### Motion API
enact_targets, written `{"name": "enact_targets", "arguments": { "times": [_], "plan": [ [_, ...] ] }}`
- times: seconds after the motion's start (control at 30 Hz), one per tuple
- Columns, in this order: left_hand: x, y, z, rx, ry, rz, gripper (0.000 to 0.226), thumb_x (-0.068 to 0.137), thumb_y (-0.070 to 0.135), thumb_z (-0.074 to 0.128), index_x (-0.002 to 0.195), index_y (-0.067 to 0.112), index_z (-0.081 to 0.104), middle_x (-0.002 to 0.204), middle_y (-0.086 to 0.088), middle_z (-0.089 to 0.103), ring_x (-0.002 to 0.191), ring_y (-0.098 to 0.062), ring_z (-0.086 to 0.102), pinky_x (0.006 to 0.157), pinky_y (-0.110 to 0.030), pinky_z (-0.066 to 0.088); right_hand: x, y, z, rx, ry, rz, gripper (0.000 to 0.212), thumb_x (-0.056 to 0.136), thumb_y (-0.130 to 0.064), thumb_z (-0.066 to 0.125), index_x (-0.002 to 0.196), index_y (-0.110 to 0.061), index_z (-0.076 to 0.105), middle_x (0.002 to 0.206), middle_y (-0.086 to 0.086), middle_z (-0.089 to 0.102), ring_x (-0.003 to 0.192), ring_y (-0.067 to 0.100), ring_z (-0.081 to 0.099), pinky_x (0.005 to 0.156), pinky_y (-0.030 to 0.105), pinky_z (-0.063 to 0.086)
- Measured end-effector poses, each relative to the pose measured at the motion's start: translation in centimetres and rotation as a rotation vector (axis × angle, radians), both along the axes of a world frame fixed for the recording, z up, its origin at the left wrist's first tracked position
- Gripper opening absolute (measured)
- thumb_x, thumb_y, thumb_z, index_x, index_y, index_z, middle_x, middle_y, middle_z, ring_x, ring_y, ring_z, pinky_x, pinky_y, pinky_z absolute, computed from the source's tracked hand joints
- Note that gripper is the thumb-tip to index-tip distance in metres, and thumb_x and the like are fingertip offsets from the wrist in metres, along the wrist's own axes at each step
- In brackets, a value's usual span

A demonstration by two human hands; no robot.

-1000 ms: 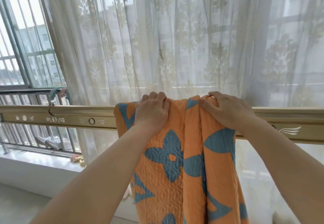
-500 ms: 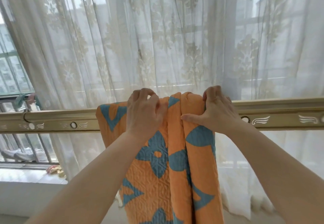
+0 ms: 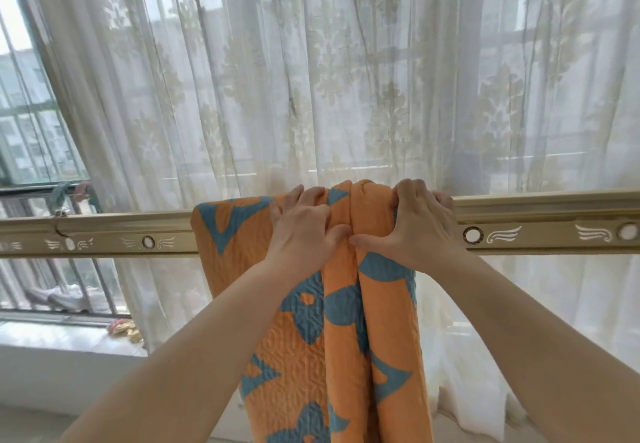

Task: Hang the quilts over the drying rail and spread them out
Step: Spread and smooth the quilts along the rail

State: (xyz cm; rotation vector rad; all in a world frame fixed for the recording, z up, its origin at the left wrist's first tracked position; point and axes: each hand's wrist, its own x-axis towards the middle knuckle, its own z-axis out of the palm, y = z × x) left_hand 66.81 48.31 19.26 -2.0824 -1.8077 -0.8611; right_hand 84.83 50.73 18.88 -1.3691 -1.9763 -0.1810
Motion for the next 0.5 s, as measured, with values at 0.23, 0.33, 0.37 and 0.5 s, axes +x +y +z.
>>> {"name": "enact_targets", "arguments": {
  "times": [0.23, 0.33, 0.37, 0.5],
  "plan": [
    [-1.0, 0.4, 2.7, 0.008, -0.068, -0.011, 0.025, 0.095, 0.036, 0.048, 0.083, 0.015, 0.056, 0.082, 0.004, 0.058, 0.085, -0.02, 0.056, 0.076, -0.033, 0.038, -0.2, 1.1, 0.2, 0.018, -0.064, -0.046, 0.066, 0.073, -0.069, 0.044, 0.133, -0.047, 0.03, 0.12, 0.0, 0.046, 0.114, 0.02, 0.045, 0.1, 0.039, 0.024],
    [-1.9, 1.5, 3.9, -0.01, -0.149, 0.019, 0.03, 0.095, 0.036, 0.048, 0.071, 0.018, 0.046, 0.07, 0.004, 0.051, 0.073, -0.018, 0.05, 0.06, -0.03, 0.031, -0.8, 1.3, 0.5, 0.007, -0.06, -0.072, 0.062, 0.075, -0.067, 0.04, 0.132, -0.046, 0.032, 0.118, 0.001, 0.047, 0.112, 0.02, 0.045, 0.098, 0.04, 0.025],
    [-2.1, 1.9, 4.2, -0.031, -0.164, 0.03, 0.031, 0.094, 0.036, 0.048, 0.069, 0.019, 0.046, 0.071, 0.004, 0.051, 0.074, -0.018, 0.051, 0.062, -0.032, 0.032, -1.0, 1.4, 0.6, -0.001, -0.068, -0.078, 0.061, 0.075, -0.068, 0.038, 0.132, -0.045, 0.033, 0.118, 0.001, 0.048, 0.112, 0.02, 0.045, 0.097, 0.04, 0.025],
    [-2.9, 3.5, 4.0, -0.122, -0.174, 0.021, 0.034, 0.095, 0.036, 0.044, 0.066, 0.019, 0.048, 0.074, 0.006, 0.049, 0.079, -0.02, 0.052, 0.066, -0.032, 0.033, -1.6, 1.6, 1.2, -0.063, -0.143, -0.118, 0.074, 0.074, -0.08, 0.035, 0.136, -0.04, 0.03, 0.124, 0.003, 0.045, 0.118, 0.023, 0.044, 0.097, 0.044, 0.027]
  ]
}}
